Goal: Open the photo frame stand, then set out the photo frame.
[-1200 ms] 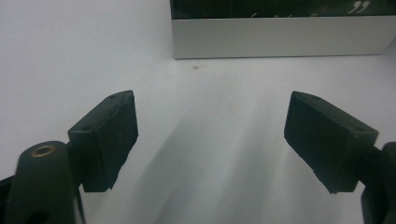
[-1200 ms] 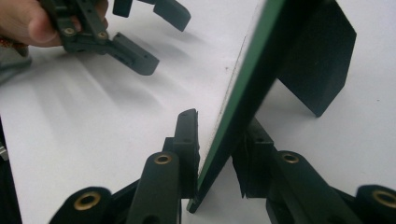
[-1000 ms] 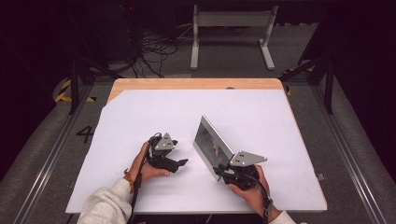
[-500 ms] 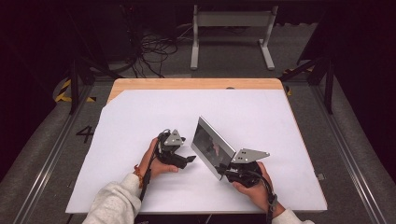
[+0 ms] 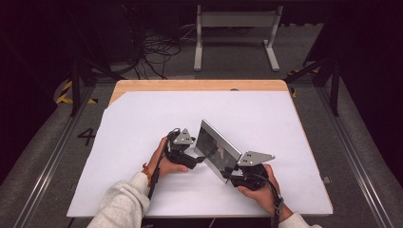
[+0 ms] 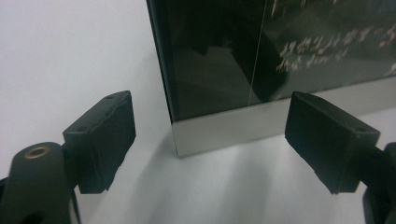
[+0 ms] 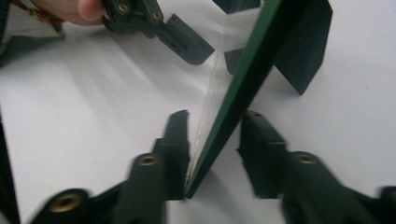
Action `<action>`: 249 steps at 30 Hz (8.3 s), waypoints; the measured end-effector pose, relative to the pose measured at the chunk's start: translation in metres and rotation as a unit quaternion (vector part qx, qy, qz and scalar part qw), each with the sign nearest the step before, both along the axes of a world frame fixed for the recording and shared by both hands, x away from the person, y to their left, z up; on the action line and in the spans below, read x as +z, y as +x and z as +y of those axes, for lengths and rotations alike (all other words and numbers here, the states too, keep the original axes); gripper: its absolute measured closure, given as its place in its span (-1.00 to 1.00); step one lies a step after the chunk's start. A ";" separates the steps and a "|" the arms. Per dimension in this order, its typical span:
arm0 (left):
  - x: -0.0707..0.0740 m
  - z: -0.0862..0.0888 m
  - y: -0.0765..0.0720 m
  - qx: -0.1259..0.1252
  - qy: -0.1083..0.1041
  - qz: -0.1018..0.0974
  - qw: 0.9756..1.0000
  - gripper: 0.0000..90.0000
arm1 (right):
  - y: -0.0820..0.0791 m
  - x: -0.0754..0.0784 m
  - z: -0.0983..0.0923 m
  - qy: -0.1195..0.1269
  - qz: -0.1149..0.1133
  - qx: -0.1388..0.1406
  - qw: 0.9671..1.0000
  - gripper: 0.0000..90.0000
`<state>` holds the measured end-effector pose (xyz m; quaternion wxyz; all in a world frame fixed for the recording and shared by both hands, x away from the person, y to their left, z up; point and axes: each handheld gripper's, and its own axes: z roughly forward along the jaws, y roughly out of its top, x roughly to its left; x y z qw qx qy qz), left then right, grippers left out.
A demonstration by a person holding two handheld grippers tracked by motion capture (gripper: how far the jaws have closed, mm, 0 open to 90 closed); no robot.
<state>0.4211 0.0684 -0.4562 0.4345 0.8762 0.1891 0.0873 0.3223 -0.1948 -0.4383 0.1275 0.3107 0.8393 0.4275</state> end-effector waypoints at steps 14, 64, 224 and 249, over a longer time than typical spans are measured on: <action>0.004 -0.012 0.000 -0.044 -0.012 0.008 0.999 -0.64 | -0.019 0.008 -0.010 0.007 -0.033 0.002 0.999 0.72; 0.014 0.027 -0.036 -0.050 0.010 0.003 0.999 0.09 | -0.021 0.014 -0.027 0.002 -0.052 -0.016 0.999 0.82; 0.004 0.138 -0.101 0.086 0.032 -0.051 0.994 -0.69 | -0.030 0.006 -0.073 -0.096 -0.103 -0.083 0.987 -0.46; -0.002 0.153 -0.104 0.122 0.005 -0.037 0.992 -0.79 | -0.028 -0.006 -0.085 -0.085 -0.106 -0.099 0.986 -0.63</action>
